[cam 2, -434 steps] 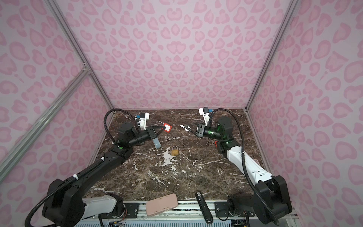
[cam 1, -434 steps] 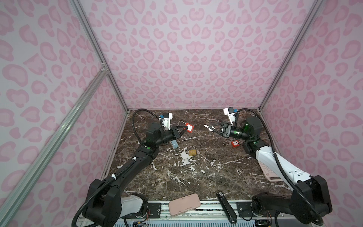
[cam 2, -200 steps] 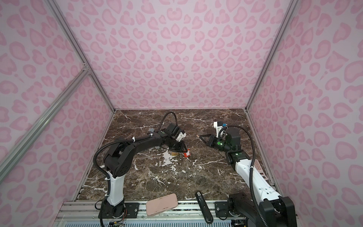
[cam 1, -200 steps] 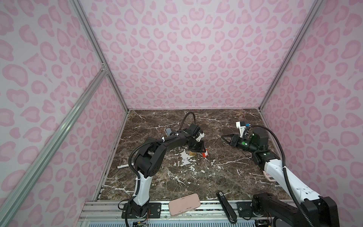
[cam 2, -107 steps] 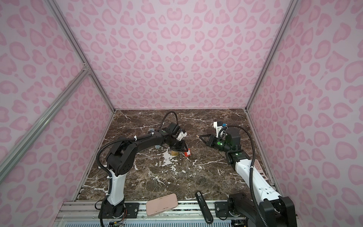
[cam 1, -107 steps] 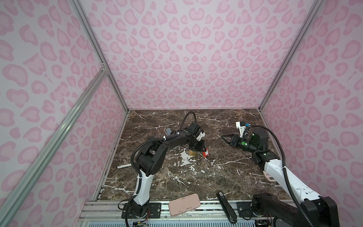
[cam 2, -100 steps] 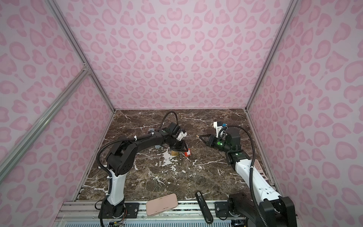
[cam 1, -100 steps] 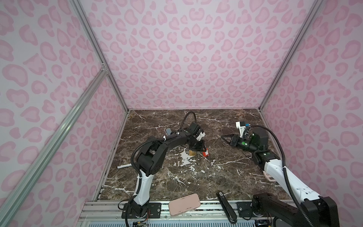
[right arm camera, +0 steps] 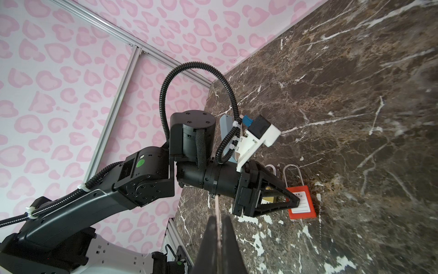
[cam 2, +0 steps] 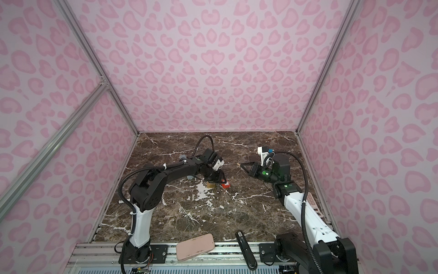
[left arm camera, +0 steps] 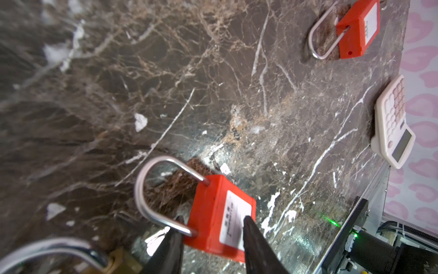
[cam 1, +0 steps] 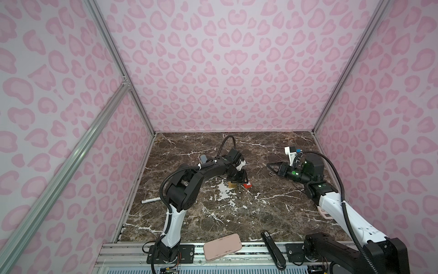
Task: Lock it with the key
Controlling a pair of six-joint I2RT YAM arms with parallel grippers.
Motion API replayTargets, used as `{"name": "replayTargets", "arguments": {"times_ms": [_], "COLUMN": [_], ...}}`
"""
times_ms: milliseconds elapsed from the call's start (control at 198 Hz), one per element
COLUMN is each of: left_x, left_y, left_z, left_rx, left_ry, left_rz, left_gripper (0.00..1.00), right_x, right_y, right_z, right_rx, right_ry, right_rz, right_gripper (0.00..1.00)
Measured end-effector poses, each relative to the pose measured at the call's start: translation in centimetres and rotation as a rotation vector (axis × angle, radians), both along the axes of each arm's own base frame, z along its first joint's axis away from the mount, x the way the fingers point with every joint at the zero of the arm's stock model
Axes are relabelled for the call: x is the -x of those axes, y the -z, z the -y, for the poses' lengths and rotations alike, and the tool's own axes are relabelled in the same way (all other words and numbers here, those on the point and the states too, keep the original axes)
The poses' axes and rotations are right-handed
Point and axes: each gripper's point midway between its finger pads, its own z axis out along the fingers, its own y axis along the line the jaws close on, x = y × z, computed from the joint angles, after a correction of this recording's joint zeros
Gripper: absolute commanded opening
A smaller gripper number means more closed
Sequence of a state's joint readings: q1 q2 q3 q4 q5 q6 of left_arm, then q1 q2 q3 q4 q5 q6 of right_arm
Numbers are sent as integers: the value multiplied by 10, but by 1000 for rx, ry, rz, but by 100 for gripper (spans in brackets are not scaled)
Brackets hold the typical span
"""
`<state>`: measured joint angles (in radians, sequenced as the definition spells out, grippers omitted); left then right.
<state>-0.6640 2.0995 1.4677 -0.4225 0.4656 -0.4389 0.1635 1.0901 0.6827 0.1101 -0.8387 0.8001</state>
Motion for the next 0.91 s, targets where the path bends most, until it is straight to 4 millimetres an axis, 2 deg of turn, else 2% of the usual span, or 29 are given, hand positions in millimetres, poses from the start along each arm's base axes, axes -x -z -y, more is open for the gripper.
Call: {"name": "replayTargets", "arguments": {"times_ms": [171,429,807,907], "left_x": [-1,-6,-14,-17], "left_y": [-1,-5,-7,-9], "left_z": [1,4,6,6], "left_rx": [5,16,23,20], "left_ry": [-6,-20,-38,-45], "left_rz": [3,9,21,27], "left_gripper": [45,54,54,55], "right_x": [0,1,2,4], "right_y": [0,0,1,7], "right_z": [0,0,1,2], "right_rx": [3,5,10,14], "right_ry": [-1,-4,-2,10], "right_rz": [-2,-5,-9,-18], "right_gripper": [0,0,0,0]}}
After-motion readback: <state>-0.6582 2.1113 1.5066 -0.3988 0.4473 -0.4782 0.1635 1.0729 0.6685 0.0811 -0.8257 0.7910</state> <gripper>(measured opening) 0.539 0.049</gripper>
